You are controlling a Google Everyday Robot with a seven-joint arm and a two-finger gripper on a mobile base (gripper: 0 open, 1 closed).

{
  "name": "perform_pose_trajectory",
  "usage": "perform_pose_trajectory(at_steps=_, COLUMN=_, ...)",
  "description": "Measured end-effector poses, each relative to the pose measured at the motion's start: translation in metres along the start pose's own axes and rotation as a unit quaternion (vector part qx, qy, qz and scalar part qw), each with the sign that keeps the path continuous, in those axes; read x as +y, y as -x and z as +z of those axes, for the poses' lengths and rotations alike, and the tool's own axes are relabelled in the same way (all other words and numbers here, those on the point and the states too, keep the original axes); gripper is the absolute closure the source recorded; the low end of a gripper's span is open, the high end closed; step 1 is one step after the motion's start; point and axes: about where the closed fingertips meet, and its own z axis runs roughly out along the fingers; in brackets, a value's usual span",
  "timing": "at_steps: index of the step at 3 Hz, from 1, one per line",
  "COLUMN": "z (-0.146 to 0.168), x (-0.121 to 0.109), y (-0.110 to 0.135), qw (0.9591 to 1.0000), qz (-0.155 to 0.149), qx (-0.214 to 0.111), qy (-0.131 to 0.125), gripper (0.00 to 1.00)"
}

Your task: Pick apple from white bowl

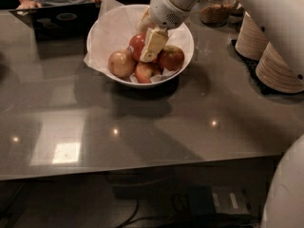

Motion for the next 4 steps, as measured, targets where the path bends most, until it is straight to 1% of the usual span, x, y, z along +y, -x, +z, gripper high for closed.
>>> perform_pose_trajectory(at_steps=1, z=0.0, x=0.0, y=0.0, qw=1.0, qz=0.0, qx=0.0, qy=0.0, gripper=1.0)
perform_pose_trajectory(at_steps=2, z=-0.011, x=-0.002, y=0.009, qw=0.9997, qz=-0.013, qx=-0.018, qy=-0.007, gripper=1.0)
perform_pose_trajectory(at_steps=3, z=-0.039, x=-0.009, y=0.025, qw=0.9978, qz=-0.036, qx=-0.049, qy=-0.029, gripper=1.0)
perform_pose_trajectory(at_steps=4, z=-0.06, x=-0.009, y=0.024, qw=0.993, qz=-0.04, qx=-0.1, qy=-0.047, gripper=1.0)
